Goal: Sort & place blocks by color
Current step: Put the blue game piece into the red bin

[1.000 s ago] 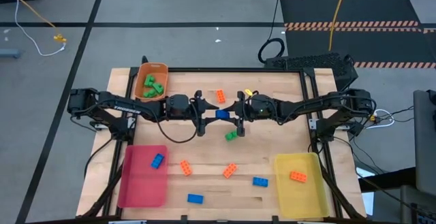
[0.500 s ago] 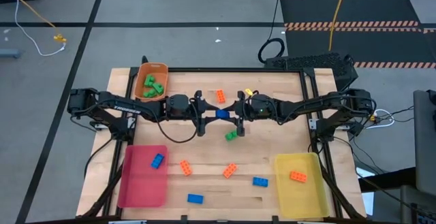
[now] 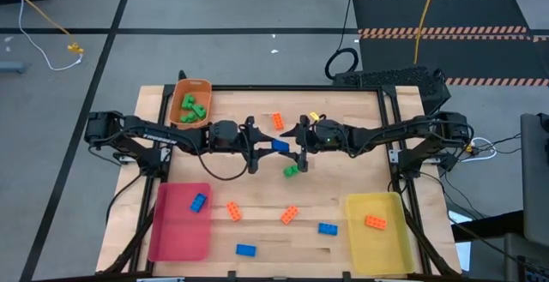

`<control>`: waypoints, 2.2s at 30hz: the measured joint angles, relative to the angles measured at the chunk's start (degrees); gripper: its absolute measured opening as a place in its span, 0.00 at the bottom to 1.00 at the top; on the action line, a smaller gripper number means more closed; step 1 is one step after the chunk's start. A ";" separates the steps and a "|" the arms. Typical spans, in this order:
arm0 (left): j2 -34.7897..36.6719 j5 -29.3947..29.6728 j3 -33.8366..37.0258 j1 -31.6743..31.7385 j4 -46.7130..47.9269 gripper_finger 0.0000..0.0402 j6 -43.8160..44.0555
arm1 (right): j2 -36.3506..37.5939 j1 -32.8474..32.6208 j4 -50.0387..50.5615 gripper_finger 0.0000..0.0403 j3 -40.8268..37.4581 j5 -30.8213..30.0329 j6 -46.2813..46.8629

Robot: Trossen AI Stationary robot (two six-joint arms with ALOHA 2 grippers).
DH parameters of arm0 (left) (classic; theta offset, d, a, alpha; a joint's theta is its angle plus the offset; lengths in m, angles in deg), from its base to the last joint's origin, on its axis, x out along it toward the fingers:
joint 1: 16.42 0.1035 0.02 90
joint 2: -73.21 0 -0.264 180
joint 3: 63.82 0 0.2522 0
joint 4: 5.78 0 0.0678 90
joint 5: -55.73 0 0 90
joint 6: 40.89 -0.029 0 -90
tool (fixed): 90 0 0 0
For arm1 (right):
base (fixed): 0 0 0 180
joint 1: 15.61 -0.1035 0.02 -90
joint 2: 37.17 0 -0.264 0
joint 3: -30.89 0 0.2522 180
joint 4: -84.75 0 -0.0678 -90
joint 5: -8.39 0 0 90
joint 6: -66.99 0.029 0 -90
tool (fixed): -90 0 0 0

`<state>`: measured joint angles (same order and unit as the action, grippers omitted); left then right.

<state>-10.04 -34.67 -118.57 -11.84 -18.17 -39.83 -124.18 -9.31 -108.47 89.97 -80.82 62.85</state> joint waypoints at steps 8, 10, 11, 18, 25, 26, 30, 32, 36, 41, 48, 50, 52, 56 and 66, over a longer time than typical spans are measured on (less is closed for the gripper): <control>1.86 1.34 -0.09 0.03 5.29 0.35 0.17 | 4.70 -0.02 10.46 0.71 -0.02 -5.09 -3.57; 3.14 1.66 -0.09 0.23 8.65 0.35 -0.07 | 6.37 -0.01 13.10 0.71 -0.02 -6.04 -4.15; 4.12 2.05 -0.07 0.35 10.82 0.35 -0.39 | 7.17 0.00 14.02 0.71 -0.02 -6.90 -4.21; 10.87 4.52 -0.09 0.54 23.06 0.40 2.62 | 13.21 0.07 23.03 0.71 -0.07 -7.68 -4.20; 16.51 4.50 -0.07 -3.72 36.31 0.35 12.43 | 17.61 0.19 27.34 0.71 -1.90 -14.70 -4.47; 17.15 4.50 -0.07 -4.52 37.89 0.35 13.05 | 18.21 0.46 26.71 0.71 -2.67 -14.68 -4.83; 19.20 4.51 -0.02 -7.97 40.99 0.35 17.17 | 20.62 1.91 24.83 0.71 -5.47 -14.69 -5.07; 20.05 4.56 -0.02 -10.08 42.74 0.37 20.61 | 22.00 2.70 24.49 0.71 -6.21 -14.76 -4.40; 21.64 4.50 -0.02 -14.91 47.77 0.38 28.74 | 25.03 3.58 24.63 0.71 -8.24 -14.71 -3.55; 23.21 3.53 -0.02 -21.98 50.70 0.35 35.63 | 28.47 3.87 24.74 0.71 -9.45 -14.72 -2.56; 23.63 3.19 -0.02 -31.35 52.04 0.37 47.69 | 31.22 3.85 24.64 0.71 -10.31 -14.52 -1.90; 23.66 1.95 -0.02 -34.33 52.96 0.37 50.01 | 31.38 3.87 24.32 0.71 -10.47 -14.53 -1.93; 23.97 0.68 0.00 -37.26 54.48 0.36 52.51 | 31.33 3.87 23.79 0.71 -10.47 -14.51 -1.95; 25.23 0.19 0.00 -42.32 55.50 0.35 59.51 | 31.31 3.85 22.40 0.71 -10.51 -14.34 -2.18; 27.29 -5.77 -0.02 -52.44 71.75 0.35 80.86 | 31.31 3.85 18.66 0.71 -10.51 -14.27 -2.56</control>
<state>17.25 -40.45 -118.59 -64.28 53.59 41.03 -92.87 -5.46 -89.81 79.46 -95.09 60.29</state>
